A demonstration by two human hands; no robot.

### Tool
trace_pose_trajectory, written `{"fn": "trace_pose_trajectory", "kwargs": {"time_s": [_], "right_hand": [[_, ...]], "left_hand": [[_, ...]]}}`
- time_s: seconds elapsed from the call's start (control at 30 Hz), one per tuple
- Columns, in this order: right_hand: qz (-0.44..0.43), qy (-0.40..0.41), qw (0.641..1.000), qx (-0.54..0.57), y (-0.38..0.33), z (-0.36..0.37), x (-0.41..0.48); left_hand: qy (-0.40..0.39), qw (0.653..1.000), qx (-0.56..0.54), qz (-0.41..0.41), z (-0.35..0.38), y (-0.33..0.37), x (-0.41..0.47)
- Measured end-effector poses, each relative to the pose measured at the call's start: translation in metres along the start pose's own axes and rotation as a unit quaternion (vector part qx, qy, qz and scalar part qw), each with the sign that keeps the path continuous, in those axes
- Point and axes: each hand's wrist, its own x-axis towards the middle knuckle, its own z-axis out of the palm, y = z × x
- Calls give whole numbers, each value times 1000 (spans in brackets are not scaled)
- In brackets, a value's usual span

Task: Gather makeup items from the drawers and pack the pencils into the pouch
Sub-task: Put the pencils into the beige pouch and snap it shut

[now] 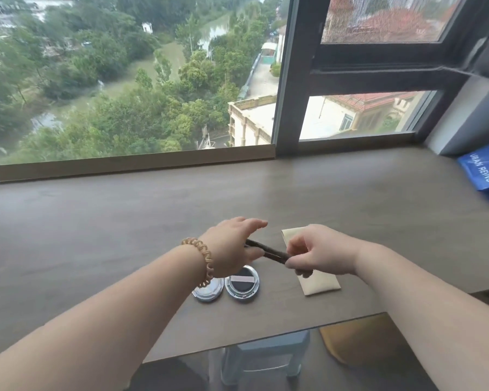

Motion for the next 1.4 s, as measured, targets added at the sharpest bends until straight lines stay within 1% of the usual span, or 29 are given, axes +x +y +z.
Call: {"fn": "trace_pose_trajectory", "kwargs": {"time_s": [0.03,0.1,0.17,0.23,0.27,0.33,0.5,0.57,0.63,0.67,0.73,0.8,0.9,1.03,1.17,1.27,1.33,1.37,1.4], "right_hand": [[-11,0,1000,-12,-7,-5,-4],[-22,23,999,-8,-15,-13,-12],[-27,65,996,51,-16,-18,-18],[-37,111,982,146,-15,-19,-23],[-40,134,971,194,-15,-17,-25],[-47,169,947,270,-16,-13,-27],[-60,217,895,385,-15,1,-26],[-64,230,853,464,-14,6,-23],[-62,219,806,547,-13,12,-21],[-57,201,795,569,-13,15,-20],[-49,165,809,562,-16,21,-15],[-44,152,825,543,-17,24,-9],[-31,175,822,540,-15,19,-2],[13,199,826,526,0,1,2],[80,211,809,542,18,-22,11],[98,202,806,548,29,-31,22],[106,212,803,546,36,-37,32],[116,238,790,554,46,-46,36],[136,277,756,577,61,-62,38]], "left_hand": [[-23,1000,5,7,-4,3,-1],[-34,999,-8,15,-10,8,-4],[-28,995,-96,3,-12,8,-6],[-37,974,-221,-21,-14,8,-10],[-46,961,-271,-26,-16,7,-12],[-72,940,-331,-30,-19,6,-15],[-132,920,-366,-46,-22,5,-24],[-136,913,-383,-45,-20,6,-27],[-120,900,-417,-50,-16,9,-28],[-111,893,-433,-54,-14,11,-28],[-98,883,-455,-63,-10,17,-27],[-84,880,-462,-76,-7,23,-23],[-67,882,-456,-93,-2,31,-14],[-44,870,-478,-113,11,53,0],[-20,847,-511,-147,21,83,16],[0,827,-536,-170,22,100,30],[11,817,-548,-176,24,110,39],[6,817,-549,-177,25,114,39],[-11,820,-544,-179,28,116,34]]}}
